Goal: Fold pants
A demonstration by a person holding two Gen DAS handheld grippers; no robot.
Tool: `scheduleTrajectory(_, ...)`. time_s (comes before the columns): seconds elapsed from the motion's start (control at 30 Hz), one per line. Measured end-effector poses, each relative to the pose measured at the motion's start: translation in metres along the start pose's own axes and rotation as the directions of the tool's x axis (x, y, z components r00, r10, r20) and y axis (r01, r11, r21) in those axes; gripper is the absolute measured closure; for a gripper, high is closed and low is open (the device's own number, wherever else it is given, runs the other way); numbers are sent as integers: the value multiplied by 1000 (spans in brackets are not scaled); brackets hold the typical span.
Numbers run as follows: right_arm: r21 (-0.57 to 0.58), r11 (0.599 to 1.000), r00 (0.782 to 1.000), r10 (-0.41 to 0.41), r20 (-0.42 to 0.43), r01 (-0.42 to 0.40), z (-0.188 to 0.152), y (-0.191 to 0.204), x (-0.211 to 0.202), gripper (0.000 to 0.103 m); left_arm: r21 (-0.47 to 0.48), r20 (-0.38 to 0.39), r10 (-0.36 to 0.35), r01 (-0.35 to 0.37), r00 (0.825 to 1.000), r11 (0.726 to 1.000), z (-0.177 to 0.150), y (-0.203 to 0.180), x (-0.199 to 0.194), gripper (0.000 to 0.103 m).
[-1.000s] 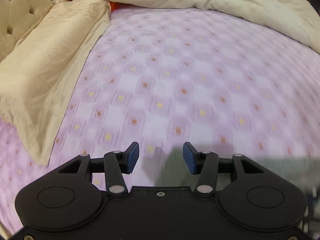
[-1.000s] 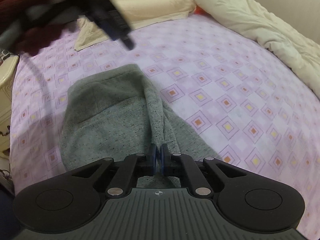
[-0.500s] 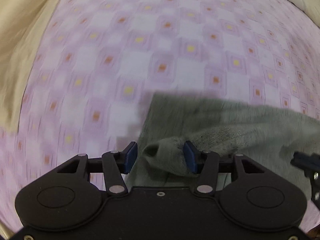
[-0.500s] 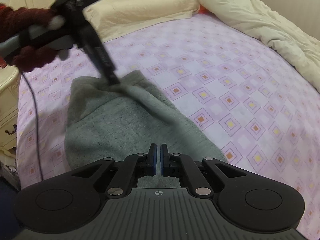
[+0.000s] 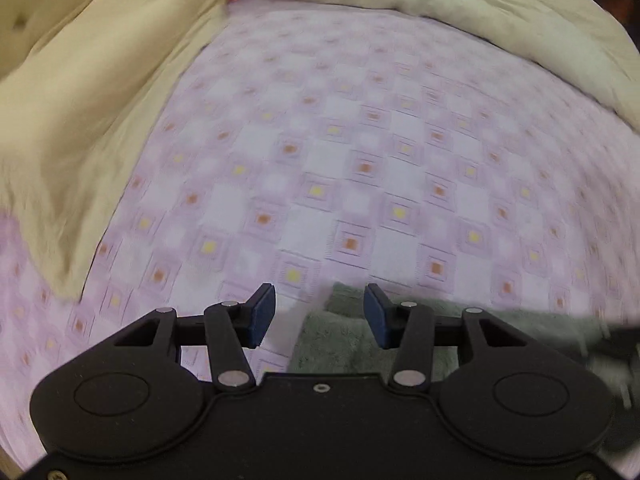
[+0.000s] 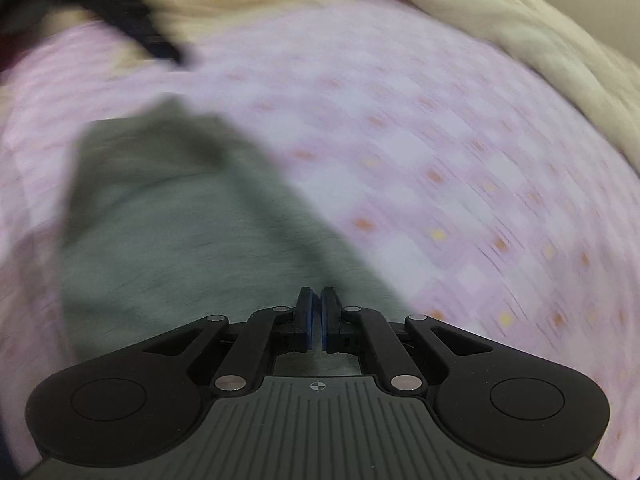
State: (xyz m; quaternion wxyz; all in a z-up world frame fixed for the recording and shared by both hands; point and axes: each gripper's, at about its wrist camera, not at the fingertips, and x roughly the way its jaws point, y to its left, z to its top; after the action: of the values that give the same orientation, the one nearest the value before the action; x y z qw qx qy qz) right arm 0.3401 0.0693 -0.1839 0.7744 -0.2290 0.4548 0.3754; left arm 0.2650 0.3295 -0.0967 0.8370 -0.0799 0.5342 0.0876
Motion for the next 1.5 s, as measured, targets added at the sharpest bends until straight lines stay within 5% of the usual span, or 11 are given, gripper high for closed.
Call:
scheduleTrajectory(0.17,147,989,1000,8,20,-11,2,-16,-2,103,176,-78,-39,52,996,983,-22,-37,18,47)
scheduleTrajectory(0.27,276,961,998,-11,61,-7,-15,-25,-30,100,242,-162,69,-28,984,970,-38,-43,53,42)
scheduleTrajectory(0.37,449,893,994,-62,95,13,-54,-37,-72,99,191,-177,86,-51,980,980,-38,-34,69,33)
scheduleTrajectory(0.43,520,853,991,-108,85,49,-85,-40,-98,99,174,-199,83,-48,976,984,-32,-33,67,37)
scheduleTrajectory(0.57,658,744,988,-155,8,112,-157,-35,-135,96,260,-111,119,-87,987,962,-36,-55,36,45)
scheduleTrajectory(0.7,750,647,989,-129,-66,135,-213,-18,-141,82,366,-70,25,2,997,931,-63,-91,1,45)
scheduleTrajectory(0.8,789,607,995,-76,-63,96,-232,-7,-130,80,486,-88,-51,88,995,870,-95,-125,-16,44)
scheduleTrajectory(1.0,824,565,998,-25,51,-28,-224,-10,-104,76,731,-97,-110,146,989,667,-162,-171,-39,44)
scheduleTrajectory(1.13,842,534,981,-113,160,-76,-204,-38,-116,76,810,-50,-133,118,990,575,-185,-191,-44,44)
scheduleTrajectory(1.37,832,541,964,-132,229,-124,-177,-77,-127,76,883,29,-150,45,988,468,-192,-225,-29,44)
scheduleTrajectory(1.5,832,541,960,-149,238,-123,-177,-81,-136,76,941,56,-174,6,983,337,-215,-231,-34,44)
